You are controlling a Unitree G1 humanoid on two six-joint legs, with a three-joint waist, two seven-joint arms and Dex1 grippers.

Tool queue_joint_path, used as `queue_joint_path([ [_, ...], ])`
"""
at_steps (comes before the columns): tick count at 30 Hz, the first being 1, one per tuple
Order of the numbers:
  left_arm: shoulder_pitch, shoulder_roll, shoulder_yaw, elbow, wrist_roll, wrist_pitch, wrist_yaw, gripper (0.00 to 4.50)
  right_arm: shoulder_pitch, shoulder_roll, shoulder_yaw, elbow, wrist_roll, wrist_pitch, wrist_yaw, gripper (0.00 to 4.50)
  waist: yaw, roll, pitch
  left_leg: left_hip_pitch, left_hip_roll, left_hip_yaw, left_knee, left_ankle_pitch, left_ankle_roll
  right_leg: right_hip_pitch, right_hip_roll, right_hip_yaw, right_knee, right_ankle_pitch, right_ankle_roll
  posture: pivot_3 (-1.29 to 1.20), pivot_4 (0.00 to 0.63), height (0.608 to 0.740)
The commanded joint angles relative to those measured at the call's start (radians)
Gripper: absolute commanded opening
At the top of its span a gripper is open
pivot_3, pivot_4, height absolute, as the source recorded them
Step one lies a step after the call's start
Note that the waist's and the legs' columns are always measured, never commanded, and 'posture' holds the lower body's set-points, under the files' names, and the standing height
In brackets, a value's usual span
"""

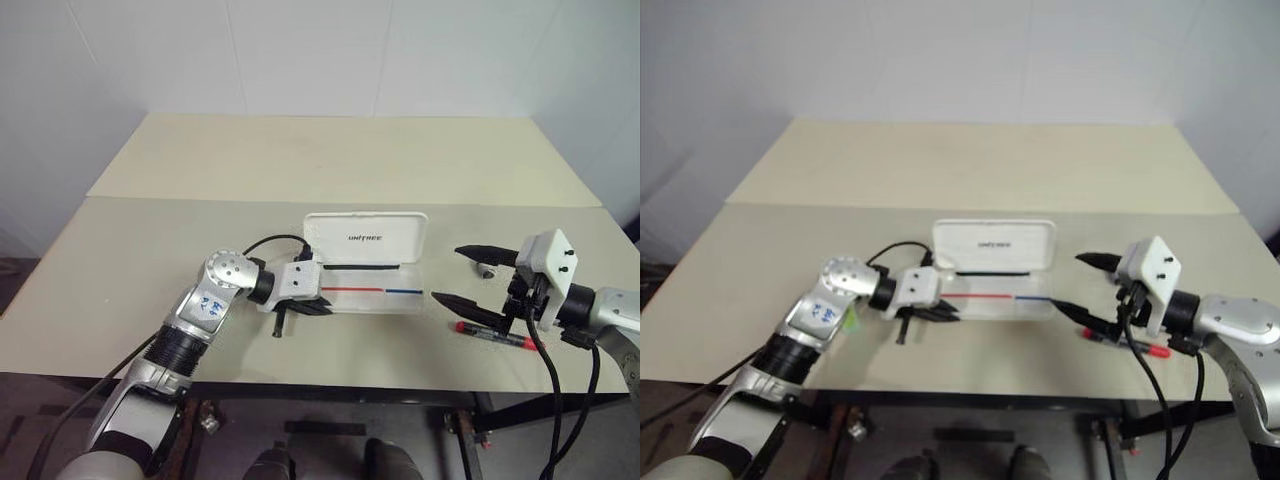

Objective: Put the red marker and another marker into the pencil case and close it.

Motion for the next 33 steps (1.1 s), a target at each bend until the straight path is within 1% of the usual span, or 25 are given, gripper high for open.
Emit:
queue_joint_path([
  [1, -0.041, -0.019, -0.014, 0.035, -0.002, -0.049, 0.013, 0.02, 0.0, -0.002, -0.037, -0.045, 0.022, 0.003, -0.018, 4.5, 0.0, 0.0, 0.0, 0.0, 0.0, 0.0, 0.0, 0.0, 0.0, 0.0, 0.0, 0.0, 0.0, 0.0, 0.0, 0.0, 0.15, 0.74],
  [3, -0.048, -0.03, -0.023, 0.05, 0.002, -0.056, 0.022, 0.02, -0.001, 0.0, -0.035, -0.047, 0.022, 0.005, -0.023, 4.5, 0.0, 0.0, 0.0, 0.0, 0.0, 0.0, 0.0, 0.0, 0.0, 0.0, 0.0, 0.0, -0.001, 0.0, 0.0, 0.0, 0.15, 0.74],
  [6, -0.047, -0.044, -0.031, 0.049, -0.005, -0.054, 0.02, 0.78, -0.006, 0.003, -0.028, -0.05, 0.024, 0.006, -0.031, 4.5, -0.001, 0.0, 0.0, 0.0, 0.0, 0.0, -0.001, 0.0, 0.0, 0.0, 0.0, 0.0, -0.001, 0.0, 0.0, 0.0, 0.15, 0.74],
  [10, -0.047, -0.045, -0.038, 0.048, -0.001, -0.071, 0.021, 2.01, -0.018, 0.01, -0.016, -0.047, 0.021, 0.006, -0.037, 4.5, 0.0, 0.0, 0.0, 0.0, 0.0, 0.0, -0.001, 0.0, 0.0, 0.0, 0.0, 0.0, -0.001, 0.0, 0.0, 0.0, 0.15, 0.74],
  [16, -0.048, -0.026, -0.031, 0.005, -0.015, -0.06, 0.008, 2.01, -0.03, 0.02, -0.001, -0.035, 0.012, -0.001, -0.038, 4.5, -0.001, 0.0, 0.0, 0.0, 0.0, 0.0, -0.001, 0.0, 0.0, 0.0, 0.0, 0.0, -0.003, 0.0, 0.0, 0.0, 0.15, 0.74],
  [20, -0.017, 0.006, -0.02, -0.071, -0.051, -0.026, -0.025, 2.01, -0.038, 0.025, 0.009, -0.022, 0.008, -0.011, -0.034, 4.5, -0.001, 0.0, 0.0, 0.0, 0.0, 0.0, -0.001, 0.0, 0.0, 0.0, 0.0, 0.0, -0.003, 0.0, 0.0, 0.0, 0.15, 0.74],
  [22, 0.0, 0.026, -0.02, -0.091, -0.06, -0.018, -0.033, 2.36, -0.044, 0.027, 0.014, -0.017, 0.007, -0.015, -0.032, 4.5, -0.002, 0.0, 0.0, 0.0, 0.0, 0.0, -0.001, 0.0, 0.0, 0.0, 0.0, 0.0, -0.004, 0.0, 0.0, 0.0, 0.15, 0.74],
  [23, 0.006, 0.033, -0.02, -0.097, -0.064, -0.019, -0.035, 2.63, -0.046, 0.027, 0.016, -0.013, 0.006, -0.017, -0.031, 4.5, -0.002, 0.0, 0.0, 0.0, 0.0, 0.001, -0.001, 0.0, 0.0, 0.0, 0.0, 0.0, -0.004, 0.0, 0.0, 0.0, 0.15, 0.74],
  [26, 0.02, 0.042, -0.011, -0.111, -0.082, -0.029, -0.033, 3.57, -0.053, 0.029, 0.023, -0.005, 0.004, -0.023, -0.027, 4.5, -0.001, 0.0, 0.0, 0.0, 0.0, 0.0, -0.001, 0.0, 0.0, 0.0, 0.0, 0.0, -0.003, 0.0, 0.0, 0.0, 0.15, 0.74],
  [28, 0.03, 0.046, 0.01, -0.129, -0.118, -0.057, -0.037, 4.25, -0.059, 0.028, 0.026, 0.003, 0.003, -0.028, -0.021, 4.5, -0.001, 0.0, 0.0, 0.0, 0.0, 0.0, -0.001, 0.0, 0.0, 0.0, 0.0, 0.0, -0.003, 0.0, 0.0, 0.0, 0.15, 0.74],
  [29, 0.032, 0.047, 0.028, -0.138, -0.142, -0.051, -0.038, 4.43, -0.061, 0.027, 0.027, 0.008, 0.002, -0.03, -0.017, 4.5, -0.001, 0.0, 0.0, 0.0, 0.0, 0.0, -0.001, 0.0, 0.0, 0.0, 0.0, 0.0, -0.003, 0.0, 0.0, 0.0, 0.15, 0.74],
  [33, 0.03, 0.069, 0.095, -0.152, -0.214, -0.03, -0.046, 4.43, -0.063, 0.018, 0.025, 0.032, -0.001, -0.037, 0.004, 4.5, -0.001, 0.0, 0.0, 0.0, 0.0, 0.0, -0.002, 0.0, 0.0, 0.0, 0.0, 0.0, -0.004, 0.0, 0.0, 0.0, 0.15, 0.74],
])
